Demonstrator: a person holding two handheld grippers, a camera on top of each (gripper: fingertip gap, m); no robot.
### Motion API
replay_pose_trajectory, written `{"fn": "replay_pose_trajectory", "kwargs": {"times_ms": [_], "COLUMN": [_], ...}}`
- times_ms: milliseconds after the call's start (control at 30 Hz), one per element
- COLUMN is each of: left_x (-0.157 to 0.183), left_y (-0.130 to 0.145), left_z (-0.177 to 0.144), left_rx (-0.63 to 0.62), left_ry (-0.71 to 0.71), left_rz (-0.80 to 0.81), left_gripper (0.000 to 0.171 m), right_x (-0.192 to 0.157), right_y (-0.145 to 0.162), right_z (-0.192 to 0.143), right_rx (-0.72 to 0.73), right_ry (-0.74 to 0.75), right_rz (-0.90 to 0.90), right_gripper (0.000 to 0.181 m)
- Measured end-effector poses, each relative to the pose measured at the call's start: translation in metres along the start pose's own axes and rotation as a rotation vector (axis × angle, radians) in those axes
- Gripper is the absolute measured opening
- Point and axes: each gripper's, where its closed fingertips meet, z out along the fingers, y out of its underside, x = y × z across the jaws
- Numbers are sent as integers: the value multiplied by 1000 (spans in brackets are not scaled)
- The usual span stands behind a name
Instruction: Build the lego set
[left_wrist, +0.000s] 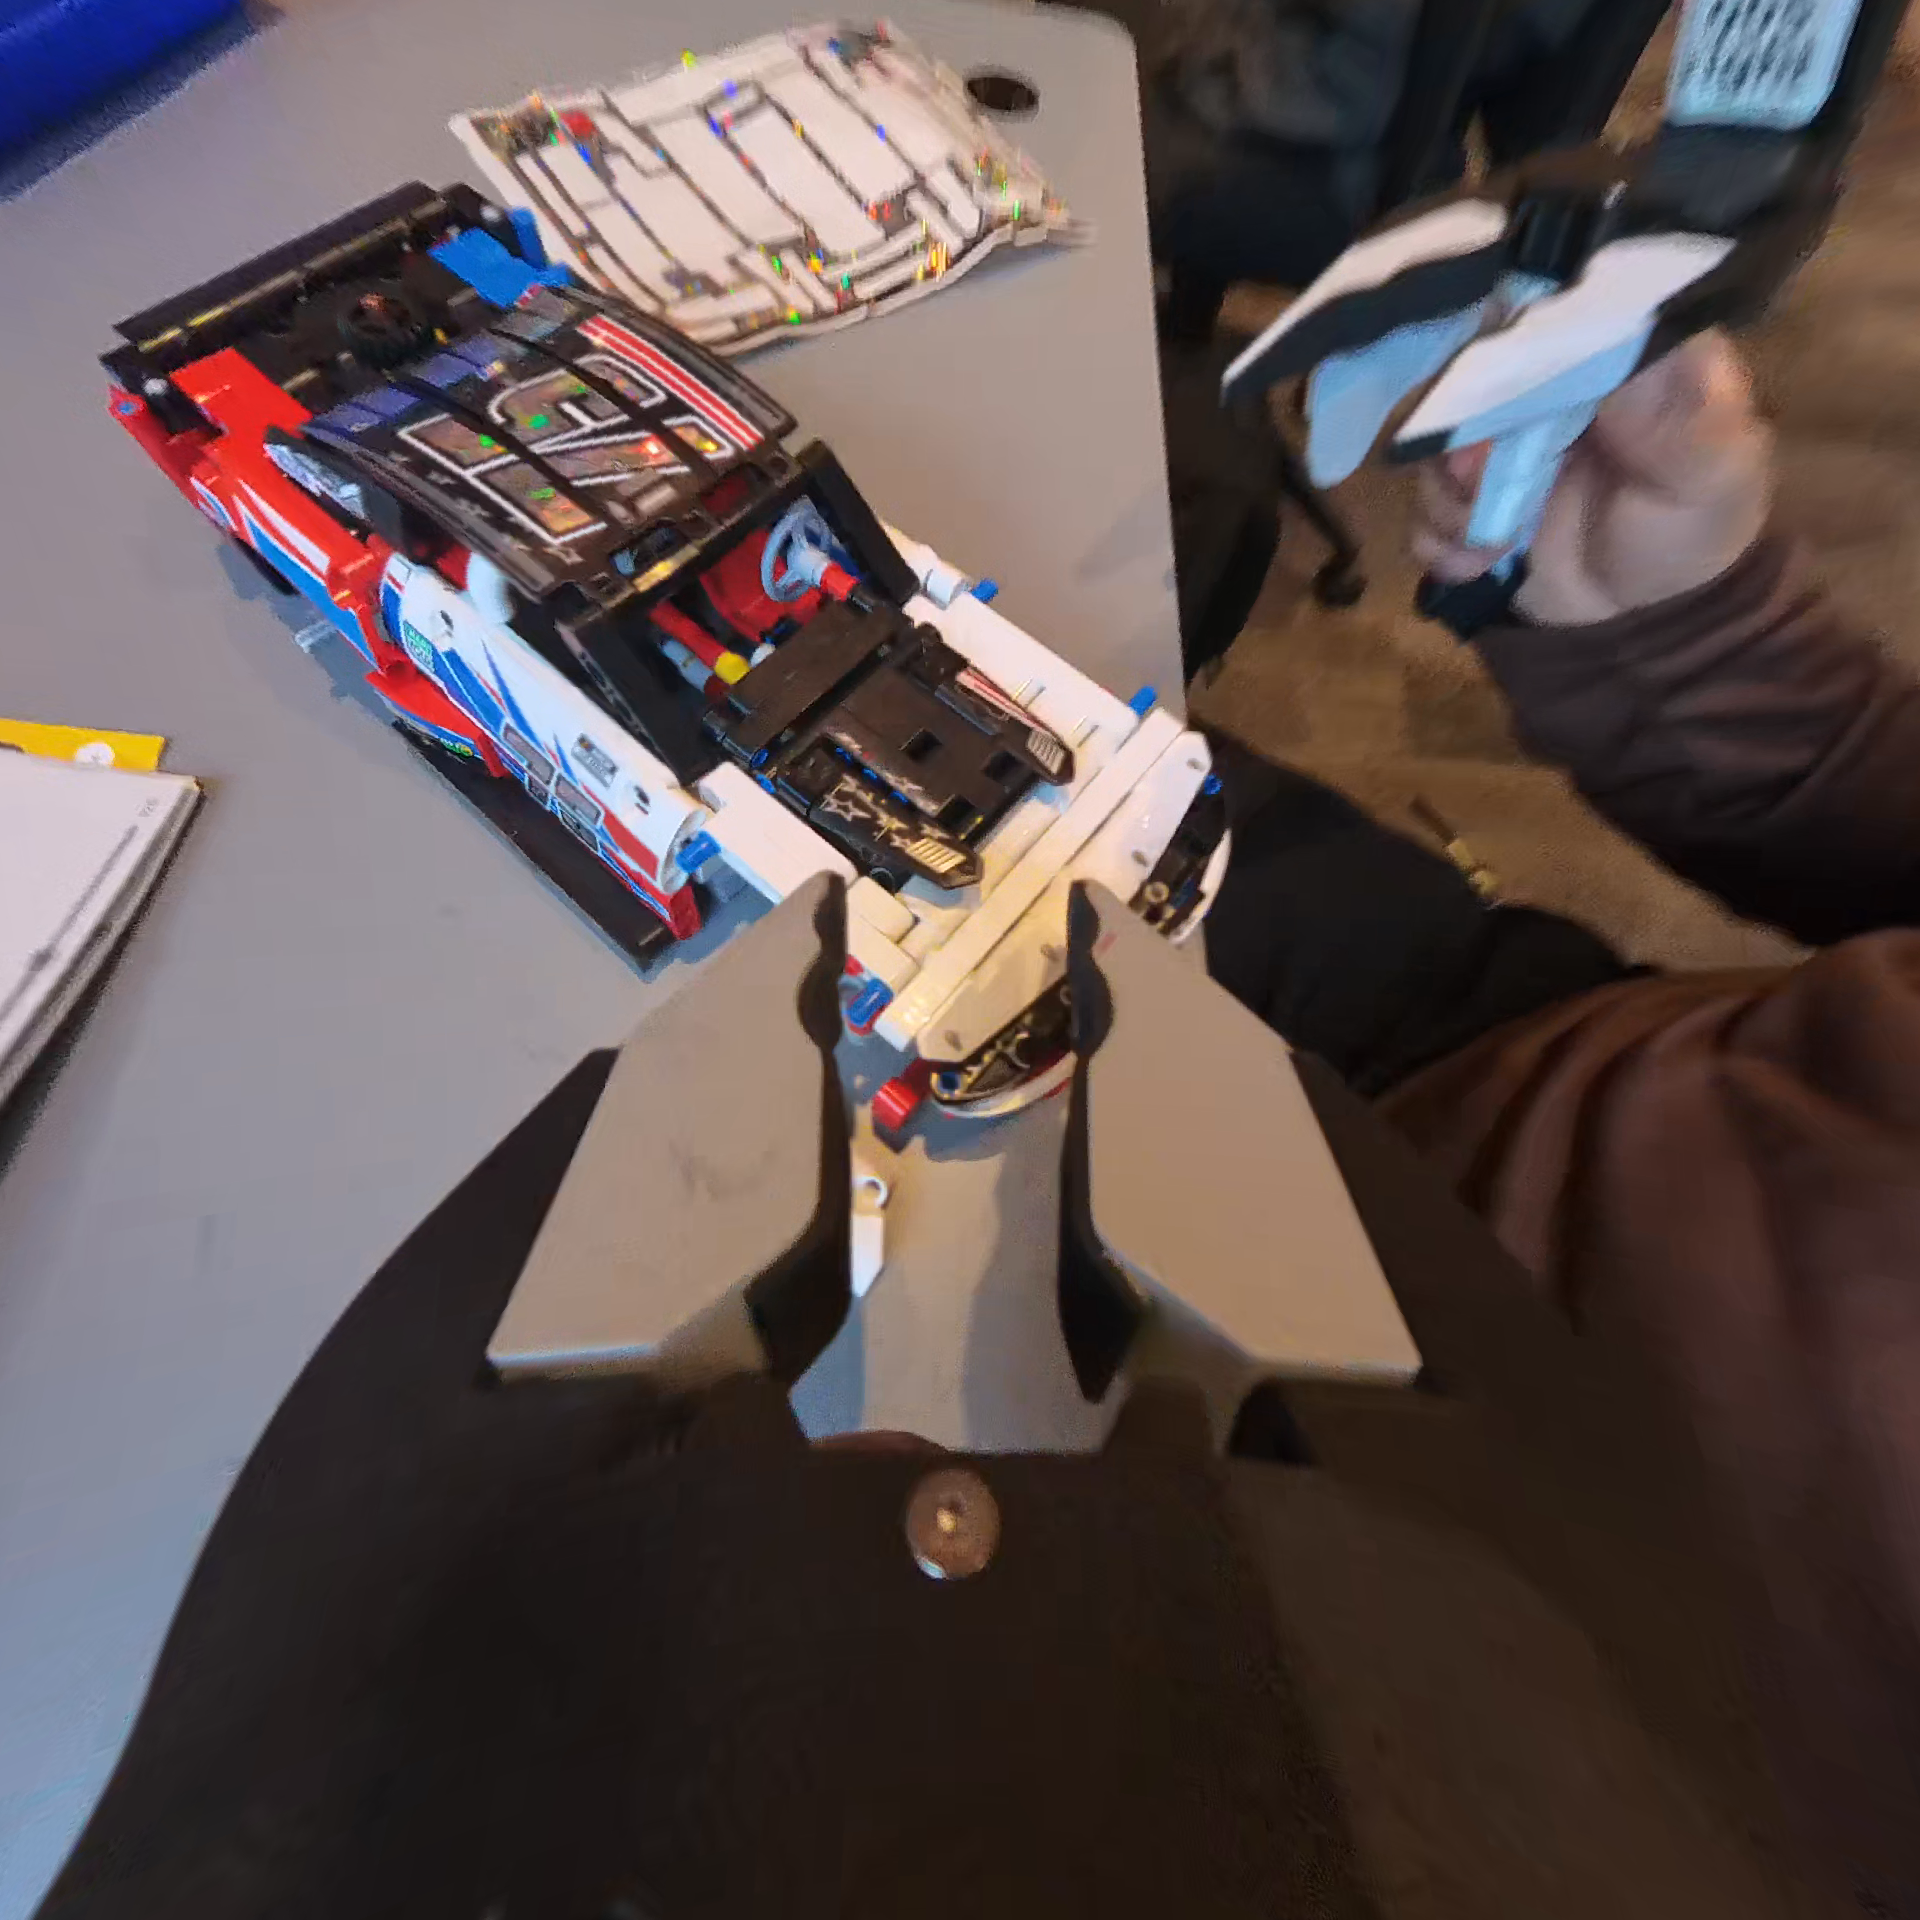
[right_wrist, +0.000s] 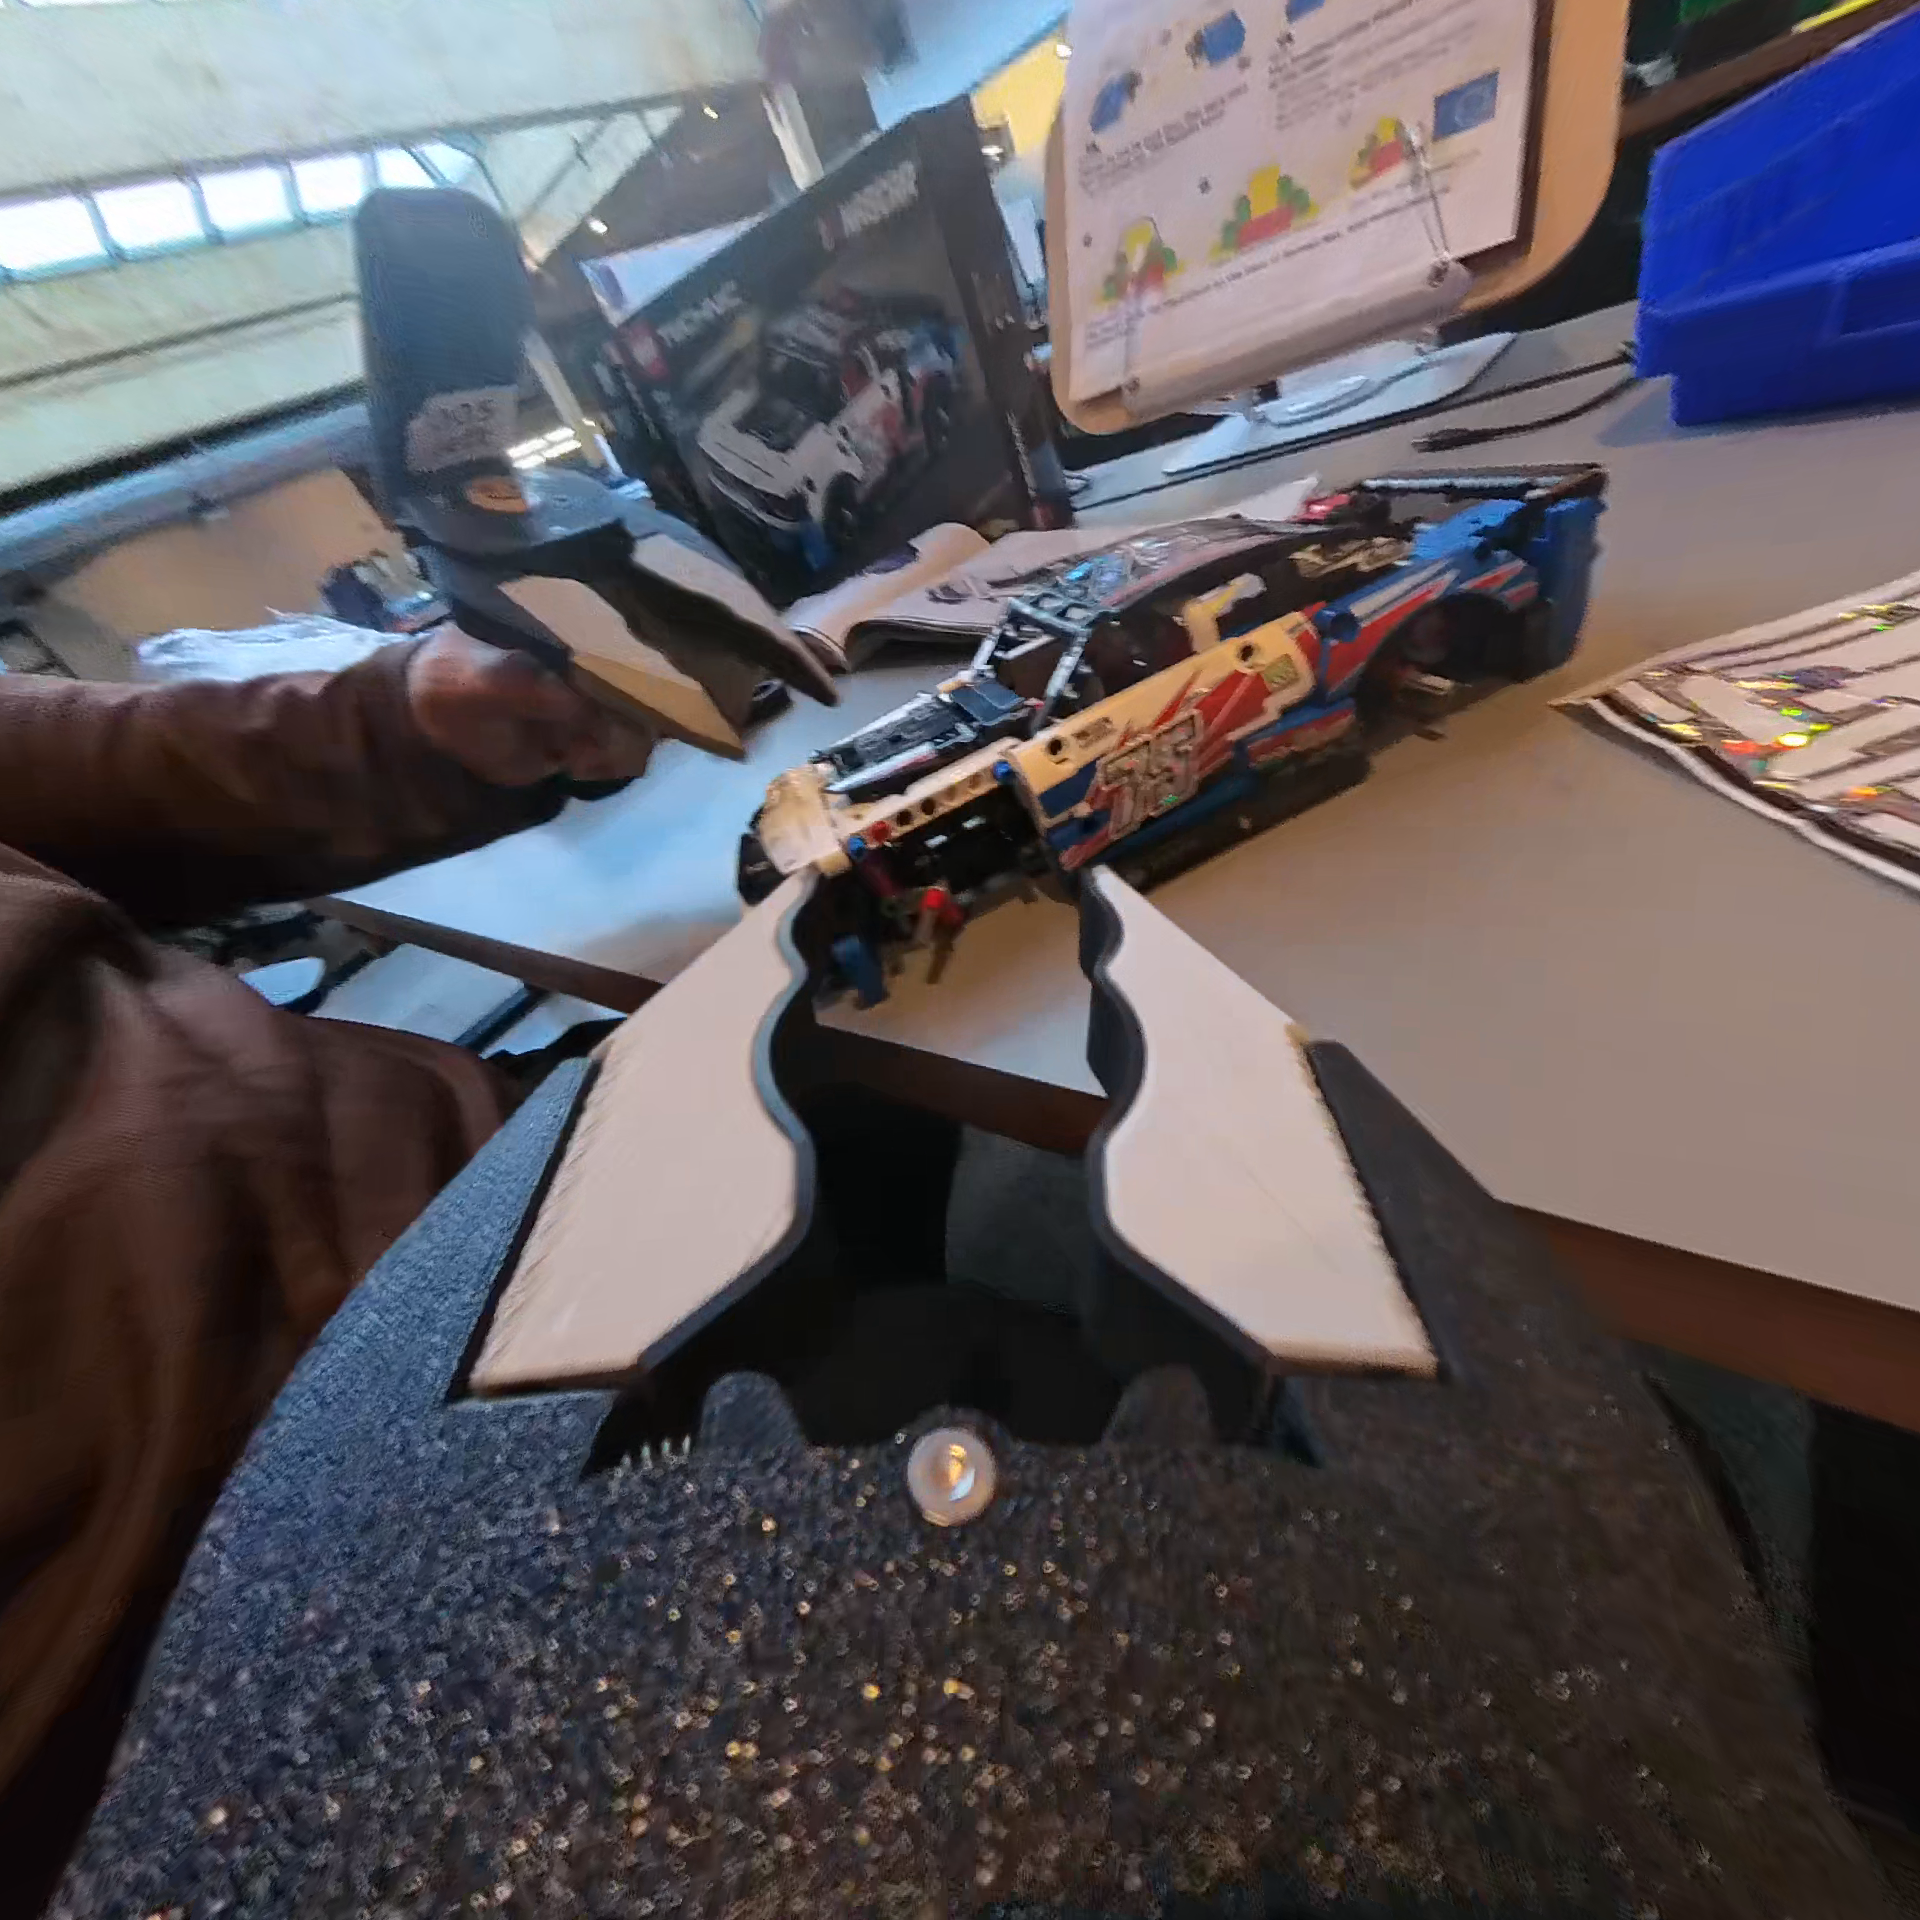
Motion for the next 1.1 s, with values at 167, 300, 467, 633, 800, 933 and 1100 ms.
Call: {"fn": "replay_pose_trajectory", "kwargs": {"times_ms": [167,300,467,633,800,933,1100], "left_x": [-11,-27,-28,-28,-31,-43,-55], "left_y": [7,-1,-7,-9,-3,5,0], "left_z": [12,10,8,9,13,17,12], "left_rx": [-95,-37,40,124,131,103,133], "left_ry": [-31,10,180,250,247,187,171], "left_rz": [118,79,-33,-3,63,73,8], "left_gripper": [52,54,59,59,63,71,72], "right_x": [-16,-17,-19,-14,-10,-9,-6], "right_y": [12,8,4,17,15,12,9], "right_z": [22,50,88,114,116,119,120], "right_rx": [-71,-153,-279,-435,-529,-550,-565], "right_ry": [-43,-31,-7,27,81,138,188], "right_rz": [-49,-84,-168,-293,-404,-421,-454], "right_gripper": [55,62,66,64,72,78,84]}}
